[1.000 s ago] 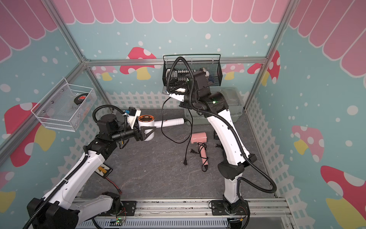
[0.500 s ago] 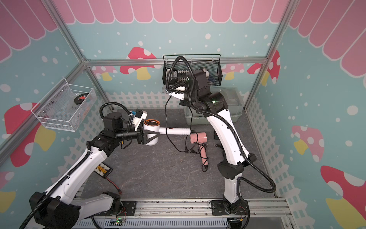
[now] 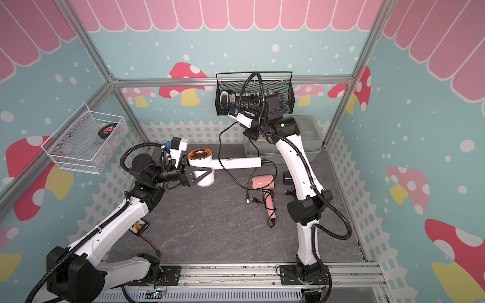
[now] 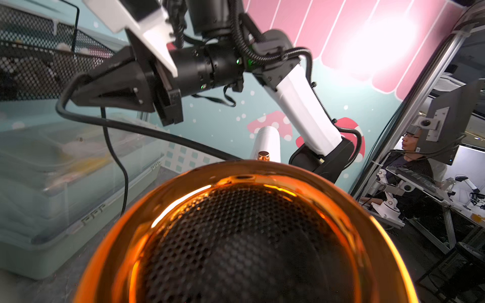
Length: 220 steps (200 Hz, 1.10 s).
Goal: Wrap the cord around the hair dryer
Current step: Wrap the power cord around the hair dryer.
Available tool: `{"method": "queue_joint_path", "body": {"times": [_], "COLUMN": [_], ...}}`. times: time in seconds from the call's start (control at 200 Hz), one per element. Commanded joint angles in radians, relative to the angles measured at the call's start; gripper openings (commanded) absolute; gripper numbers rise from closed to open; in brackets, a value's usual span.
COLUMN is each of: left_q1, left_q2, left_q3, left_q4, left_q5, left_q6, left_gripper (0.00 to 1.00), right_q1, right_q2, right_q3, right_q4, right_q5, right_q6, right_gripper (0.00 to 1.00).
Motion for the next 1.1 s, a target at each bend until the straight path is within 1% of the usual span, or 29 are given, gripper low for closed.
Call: {"method": "queue_joint_path", "body": {"times": [0.0,0.12,0.145,0.22,0.325,0.43,0.525,0.62,0.725,0.83,1.096], "left_q1": [-0.001,0.009,0.012,0.029,0.058,0.080,0.093,0.107,0.120,0.126,0.151], "left_q2": [0.005,0.022,0.026,0.040,0.072,0.123,0.164,0.188,0.203,0.223,0.249], "left_q3": [0.023,0.035,0.037,0.041,0.051,0.082,0.118,0.140,0.158,0.183,0.236], "left_q4": [0.264,0.324,0.341,0.404,0.524,0.620,0.670,0.658,0.623,0.611,0.556], "left_q5": [-0.002,-0.029,-0.038,-0.077,-0.135,-0.160,-0.177,-0.212,-0.251,-0.284,-0.339], "left_q6": [-0.119,-0.146,-0.156,-0.189,-0.255,-0.317,-0.356,-0.343,-0.313,-0.306,-0.262], "left_gripper": [0.00,0.00,0.00,0.00,0.00,0.00,0.00,0.00,0.00,0.00,0.00], "right_q1": [-0.048,-0.090,-0.095,-0.101,-0.101,-0.101,-0.100,-0.094,-0.066,-0.019,0.100], "right_q2": [-0.049,-0.112,-0.153,-0.200,-0.262,-0.314,-0.348,-0.375,-0.413,-0.432,-0.478], "right_q3": [-0.129,-0.336,-0.380,-0.503,-0.673,-0.827,-0.932,-1.009,-1.085,-1.130,-1.221], "right_q4": [0.128,0.305,0.339,0.445,0.590,0.740,0.838,0.903,0.926,0.904,0.872], "right_q5": [-0.181,-0.282,-0.297,-0.334,-0.354,-0.368,-0.380,-0.391,-0.368,-0.343,-0.213], "right_q6": [0.135,0.248,0.270,0.336,0.429,0.524,0.592,0.637,0.631,0.584,0.466], "right_gripper": [0.00,0.00,0.00,0.00,0.00,0.00,0.00,0.00,0.00,0.00,0.00]}}
